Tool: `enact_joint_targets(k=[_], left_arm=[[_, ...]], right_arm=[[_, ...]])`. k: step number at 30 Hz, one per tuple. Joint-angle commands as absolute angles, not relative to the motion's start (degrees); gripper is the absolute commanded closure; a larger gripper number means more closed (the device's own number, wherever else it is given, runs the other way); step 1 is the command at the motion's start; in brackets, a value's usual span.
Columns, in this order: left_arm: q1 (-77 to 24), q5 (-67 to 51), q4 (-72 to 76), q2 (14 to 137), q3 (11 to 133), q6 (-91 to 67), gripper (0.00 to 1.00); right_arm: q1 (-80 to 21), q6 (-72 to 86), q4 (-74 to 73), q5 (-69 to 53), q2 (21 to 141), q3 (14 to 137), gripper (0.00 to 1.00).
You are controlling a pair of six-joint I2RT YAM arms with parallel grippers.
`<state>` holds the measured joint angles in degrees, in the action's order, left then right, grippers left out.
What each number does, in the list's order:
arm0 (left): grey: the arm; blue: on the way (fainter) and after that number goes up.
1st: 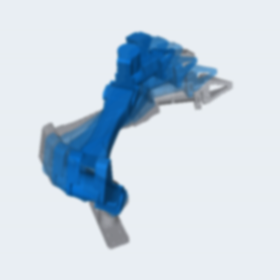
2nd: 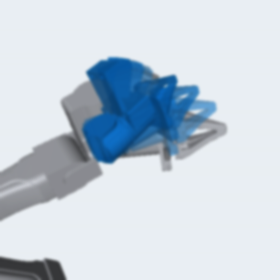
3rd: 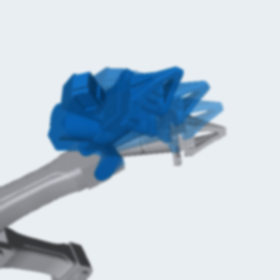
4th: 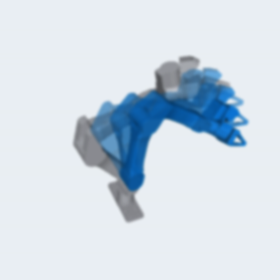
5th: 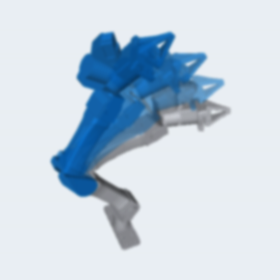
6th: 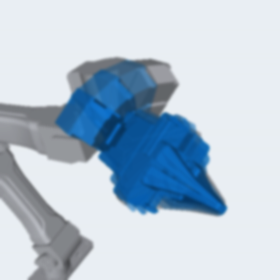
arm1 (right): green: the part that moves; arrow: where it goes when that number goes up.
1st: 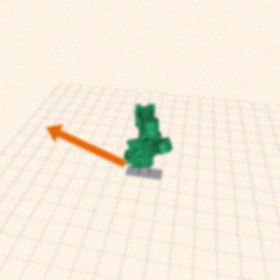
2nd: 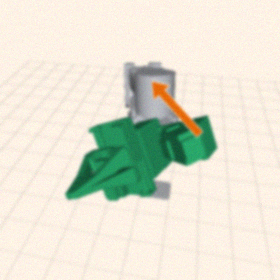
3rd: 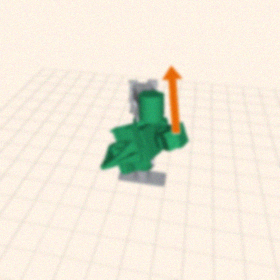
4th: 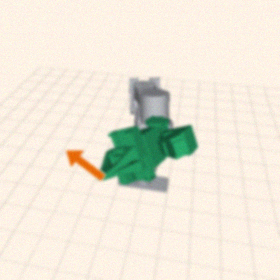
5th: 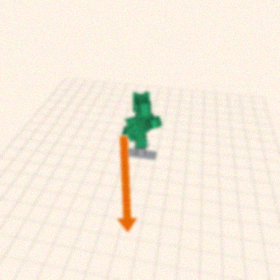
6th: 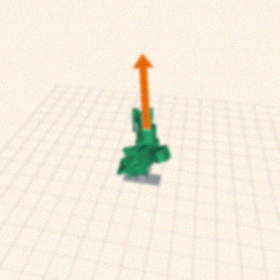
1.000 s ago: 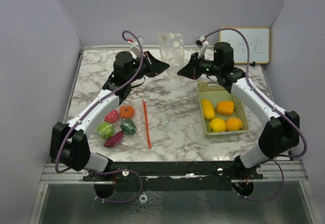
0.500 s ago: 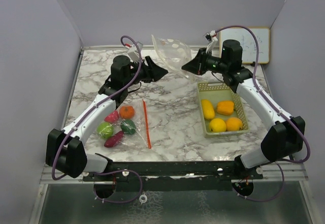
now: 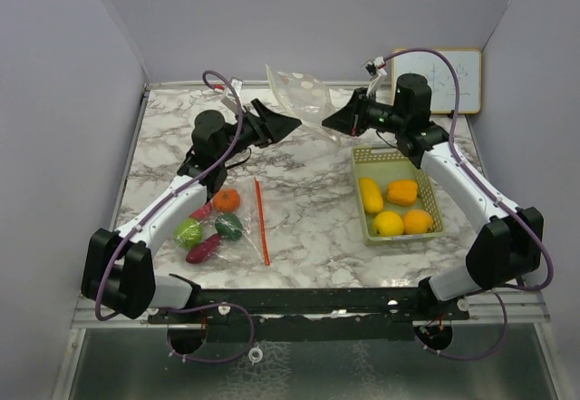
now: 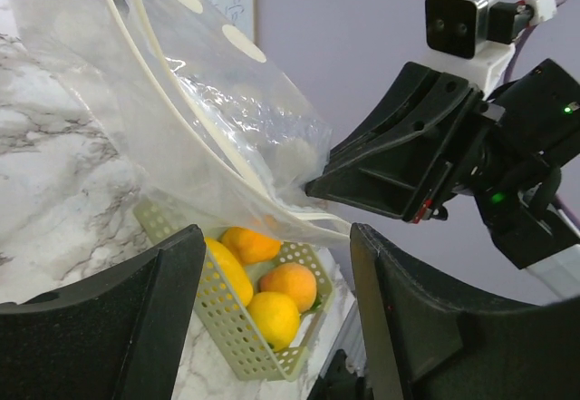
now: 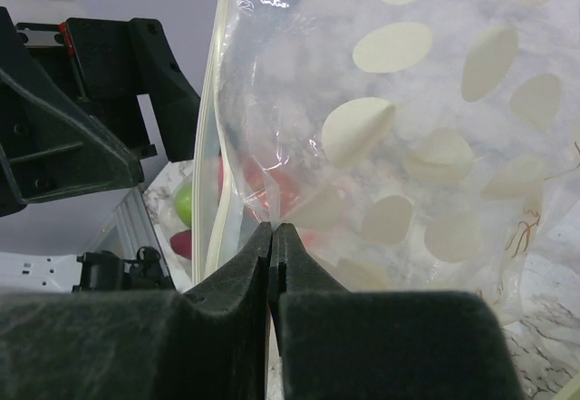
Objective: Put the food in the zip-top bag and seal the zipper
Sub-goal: Open the zipper of the food storage bag at the center of the board.
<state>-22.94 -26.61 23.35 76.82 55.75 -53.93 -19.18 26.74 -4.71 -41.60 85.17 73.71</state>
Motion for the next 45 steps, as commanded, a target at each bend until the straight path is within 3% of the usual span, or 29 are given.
enact_joint_targets(k=[1,10,16,18,22,30,33,40,45], left_arm=[[-22.34,-29.4,34.1,74.54,52.96,-61.3,0.31],[-22.37,-31.57,36.71,79.5,53.97,-64.73,0.35],[-22.33,-32.6,38.34,81.0,53.31,-65.92,0.45],[-22.32,-32.89,39.08,81.43,53.05,-66.45,0.52],[-22.32,-33.31,40.5,81.74,52.68,-66.96,0.74],[-22.34,-33.92,42.57,81.87,51.36,-67.94,0.89],[-22.26,-33.97,41.35,82.01,51.32,-67.26,0.99],[-20.89,-32.45,21.75,80.98,55.9,-55.6,1.0],[-20.42,-26.65,-8.28,82.14,67.31,-39.25,1.0]], right_arm=[[-19.49,26.95,-1.72,-41.42,83.8,73.51,0.98],[-21.87,26.14,-2.54,-40.06,85.34,76.3,0.98],[-22.23,27.87,-1.14,-38.77,85.92,76.62,0.98],[-22.26,28.04,-1.04,-38.41,85.95,76.82,0.98],[-22.32,28.21,-2.11,-34.78,85.39,76.52,0.98],[-22.32,31.82,-1.32,-28.24,84.55,75.45,0.98],[-22.32,33.03,-0.92,-26.37,83.43,74.44,0.98],[-22.32,35.64,-4.36,-18.08,80.57,71.83,0.98],[-22.32,33.4,-13.52,-7.34,80.37,73.56,0.98]])
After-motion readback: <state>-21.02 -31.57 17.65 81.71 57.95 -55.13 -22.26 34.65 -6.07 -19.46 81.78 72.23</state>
